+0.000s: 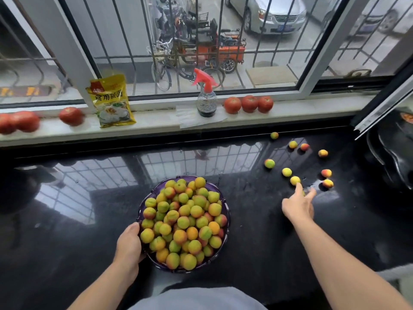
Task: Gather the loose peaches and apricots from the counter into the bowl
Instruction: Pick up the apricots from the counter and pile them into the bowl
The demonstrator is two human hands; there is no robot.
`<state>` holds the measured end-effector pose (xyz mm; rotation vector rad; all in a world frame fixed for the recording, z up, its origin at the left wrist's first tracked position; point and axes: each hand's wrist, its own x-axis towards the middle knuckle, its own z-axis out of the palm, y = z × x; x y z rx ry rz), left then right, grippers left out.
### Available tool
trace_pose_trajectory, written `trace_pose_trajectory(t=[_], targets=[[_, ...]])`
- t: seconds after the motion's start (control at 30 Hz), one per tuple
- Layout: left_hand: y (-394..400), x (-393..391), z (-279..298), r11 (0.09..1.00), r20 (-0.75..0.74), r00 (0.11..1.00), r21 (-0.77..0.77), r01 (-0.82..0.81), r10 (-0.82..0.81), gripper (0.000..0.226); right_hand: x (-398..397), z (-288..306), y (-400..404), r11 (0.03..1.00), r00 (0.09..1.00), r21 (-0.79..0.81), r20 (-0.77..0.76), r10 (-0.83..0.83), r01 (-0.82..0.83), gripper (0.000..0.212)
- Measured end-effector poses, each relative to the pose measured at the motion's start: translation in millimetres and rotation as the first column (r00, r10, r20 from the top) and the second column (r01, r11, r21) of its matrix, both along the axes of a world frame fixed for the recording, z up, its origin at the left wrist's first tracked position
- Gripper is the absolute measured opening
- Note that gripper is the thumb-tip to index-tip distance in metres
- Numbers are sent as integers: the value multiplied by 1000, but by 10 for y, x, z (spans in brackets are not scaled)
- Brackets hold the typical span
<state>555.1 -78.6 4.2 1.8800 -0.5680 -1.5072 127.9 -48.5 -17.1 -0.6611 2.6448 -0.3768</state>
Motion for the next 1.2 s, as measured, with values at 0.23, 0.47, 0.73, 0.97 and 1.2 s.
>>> trace_pose_trajectory(t=[0.23, 0.47, 0.73, 0.97, 1.2], targets=[[13, 34, 15, 999, -1, 999, -2, 45, -45, 32, 24, -176, 143, 997, 996, 20, -40, 75, -74, 36], [7, 63, -9, 998, 0, 998, -7, 63, -63, 33, 913, 71, 348, 925, 935, -376, 304, 182, -57, 13], [12, 112, -1, 995, -4, 996, -16, 94, -94, 33, 1583, 684, 273, 755, 623, -645, 542, 564, -122, 32], [27, 120, 63, 994, -24, 994, -9, 110, -110, 34, 1721, 785, 47, 731, 532, -648, 550, 643, -214, 36], [22, 164, 75, 991, -24, 991, 9, 133, -133, 37, 1829, 856, -505, 616, 639, -390, 86, 765, -685, 37]])
